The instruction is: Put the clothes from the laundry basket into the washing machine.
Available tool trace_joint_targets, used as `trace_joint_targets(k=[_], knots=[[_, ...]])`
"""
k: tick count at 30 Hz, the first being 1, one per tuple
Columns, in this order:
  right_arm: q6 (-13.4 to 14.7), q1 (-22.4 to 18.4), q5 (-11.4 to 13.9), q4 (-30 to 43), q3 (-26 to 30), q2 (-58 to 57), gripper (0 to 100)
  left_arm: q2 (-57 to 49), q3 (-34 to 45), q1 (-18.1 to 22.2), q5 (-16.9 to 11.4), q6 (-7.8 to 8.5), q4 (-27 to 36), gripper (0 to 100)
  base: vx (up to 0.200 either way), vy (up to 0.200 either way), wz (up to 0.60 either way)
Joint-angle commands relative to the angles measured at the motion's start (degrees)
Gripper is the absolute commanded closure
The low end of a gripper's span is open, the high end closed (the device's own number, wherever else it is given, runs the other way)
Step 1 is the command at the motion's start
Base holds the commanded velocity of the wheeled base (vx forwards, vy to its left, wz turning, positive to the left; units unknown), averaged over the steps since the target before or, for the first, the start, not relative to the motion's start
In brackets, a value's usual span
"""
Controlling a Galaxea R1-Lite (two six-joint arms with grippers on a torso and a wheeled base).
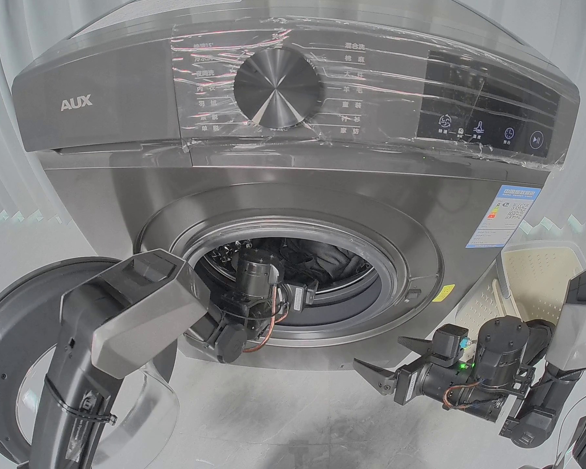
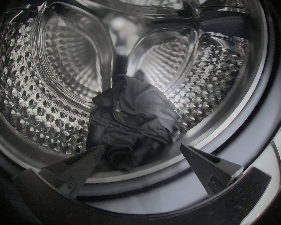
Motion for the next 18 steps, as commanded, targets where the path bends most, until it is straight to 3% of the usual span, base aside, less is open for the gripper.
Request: trace_joint_targets(k=[1,4,7,8,9,11,15,18], knots=[[0.0,-0.1,0.0,0.0,-0.1,-0.3,0,-18.4,19.6,-3.9,-0.6,-0.20,-3.1,0,0.000,0.000,0.00],[0.0,-0.1,0.0,0.0,-0.1,-0.3,0,-22.8,25.2,-5.7,-0.6,-1.07,-4.4,0,0.000,0.000,0.00],[0.0,-0.2,0.0,0.0,-0.2,-0.4,0,-26.0,29.8,-8.2,-0.6,-3.01,-5.3,0,0.000,0.000,0.00],[0.0,-0.2,0.0,0.0,-0.1,-0.4,0,-28.1,32.8,-10.0,-0.6,-4.68,-6.4,0,0.000,0.000,0.00],[0.0,-0.2,0.0,0.0,-0.1,-0.4,0,-28.1,32.8,-10.0,-0.6,-4.68,-6.4,0,0.000,0.000,0.00],[0.0,-0.2,-0.1,0.0,0.1,-0.4,0,-31.5,39.3,-13.8,-0.6,-6.87,-8.8,0,0.000,0.000,0.00],[0.0,-0.2,-0.2,0.0,0.5,-0.5,0,-33.4,44.7,-16.5,-0.6,-7.75,-11.4,0,0.000,0.000,0.00],[-0.1,-0.2,-0.6,0.0,1.4,-2.4,0,-36.4,50.0,-17.0,0.4,-9.51,-17.7,0,0.000,0.000,0.00]])
